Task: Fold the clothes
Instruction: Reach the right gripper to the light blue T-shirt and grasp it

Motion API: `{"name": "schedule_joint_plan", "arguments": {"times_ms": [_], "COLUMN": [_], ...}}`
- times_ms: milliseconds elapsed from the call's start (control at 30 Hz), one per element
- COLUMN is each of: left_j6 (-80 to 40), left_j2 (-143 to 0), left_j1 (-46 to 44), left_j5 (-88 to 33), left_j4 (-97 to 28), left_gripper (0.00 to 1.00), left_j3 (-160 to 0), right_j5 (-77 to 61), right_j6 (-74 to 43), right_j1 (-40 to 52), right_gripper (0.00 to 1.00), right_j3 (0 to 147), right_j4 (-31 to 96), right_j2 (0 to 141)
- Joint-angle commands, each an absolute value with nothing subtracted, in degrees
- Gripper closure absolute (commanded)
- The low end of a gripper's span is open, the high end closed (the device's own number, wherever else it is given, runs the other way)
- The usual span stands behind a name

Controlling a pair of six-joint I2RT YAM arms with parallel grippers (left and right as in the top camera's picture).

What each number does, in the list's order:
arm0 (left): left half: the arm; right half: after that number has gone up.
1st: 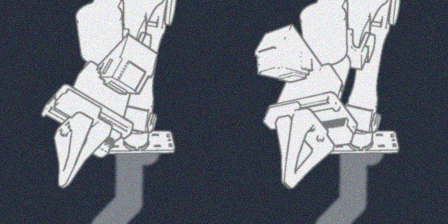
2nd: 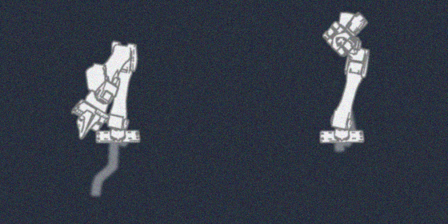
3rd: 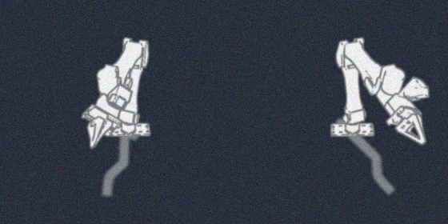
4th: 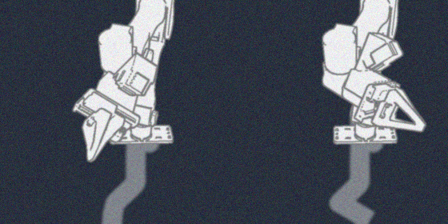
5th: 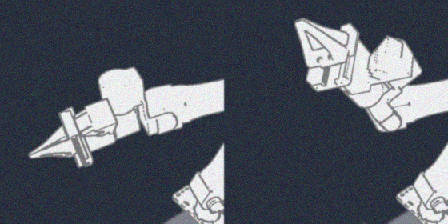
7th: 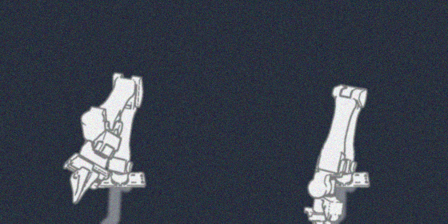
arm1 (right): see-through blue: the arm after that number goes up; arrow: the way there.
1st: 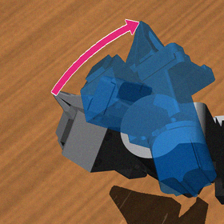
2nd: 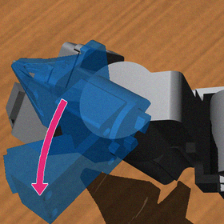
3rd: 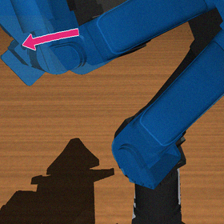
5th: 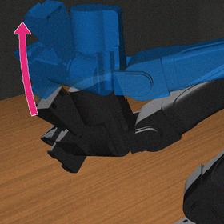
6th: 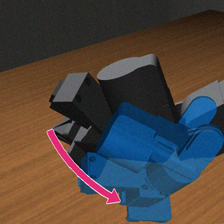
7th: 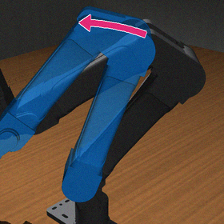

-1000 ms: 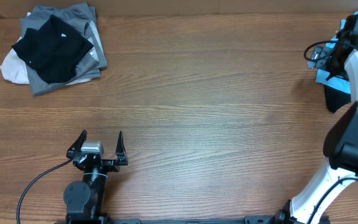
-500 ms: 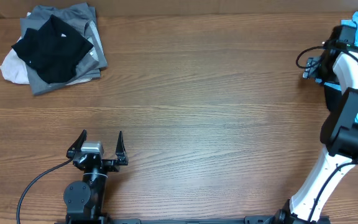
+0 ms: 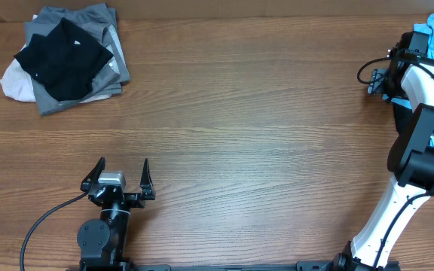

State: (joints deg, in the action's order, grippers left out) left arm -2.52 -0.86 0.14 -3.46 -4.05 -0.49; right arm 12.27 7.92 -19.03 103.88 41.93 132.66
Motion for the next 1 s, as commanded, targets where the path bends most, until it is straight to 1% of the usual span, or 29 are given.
{"name": "schedule_joint_plan", "arguments": {"times_ms": [0, 367, 433, 500, 533, 600, 667, 767, 833, 900, 967], "left_j6": [-1.26, -1.26, -1.26, -1.26, -1.26, -1.26, -1.26, -1.26, -1.26, -1.26, -1.26], "left_j2": [-0.38, -0.38, -0.38, -0.38, -0.38, -0.38, -0.38, -0.38, -0.38, -0.38, -0.38], "left_j1": [0.45, 0.45, 0.45, 0.45, 0.45, 0.45, 0.45, 0.45, 0.45, 0.45, 0.45], "left_j5": [-4.05, -4.05, -4.05, -4.05, -4.05, -4.05, -4.05, -4.05, -4.05, -4.05, -4.05], "left_j4": [-4.10, -4.10, -4.10, -4.10, -4.10, -4.10, -4.10, -4.10, -4.10, -4.10, -4.10], "left_gripper": [0.00, 0.00, 0.00, 0.00, 0.00, 0.00, 0.00, 0.00, 0.00, 0.00, 0.00], "left_j3": [-0.27, -0.27, -0.27, -0.27, -0.27, -0.27, -0.27, -0.27, -0.27, -0.27, -0.27], "right_j5": [11.97, 11.94, 11.97, 11.97, 11.97, 11.97, 11.97, 11.99, 11.99, 12.01, 12.03], "right_j6": [8.43, 8.40, 8.40, 8.38, 8.38, 8.27, 7.31, 5.96, 4.49, 2.90, 1.63], "right_j1": [-19.22, -20.34, -20.34, -20.34, -20.34, -20.34, -20.34, -20.34, -20.34, -20.34, -20.34], "right_gripper": [0.19, 0.19, 0.23, 0.33, 0.41, 0.54, 0.65, 0.79, 0.85, 0.95, 0.96], "right_j3": [104.97, 104.97, 104.97, 104.97, 104.97, 104.99, 104.99, 105.34, 105.97, 106.96, 108.29], "right_j4": [41.17, 40.71, 40.71, 40.56, 40.49, 40.40, 40.42, 40.34, 40.64, 41.25, 42.28], "right_j2": [133.12, 136.18, 136.55, 136.57, 136.57, 136.57, 136.57, 136.57, 136.53, 136.53, 136.53]}}
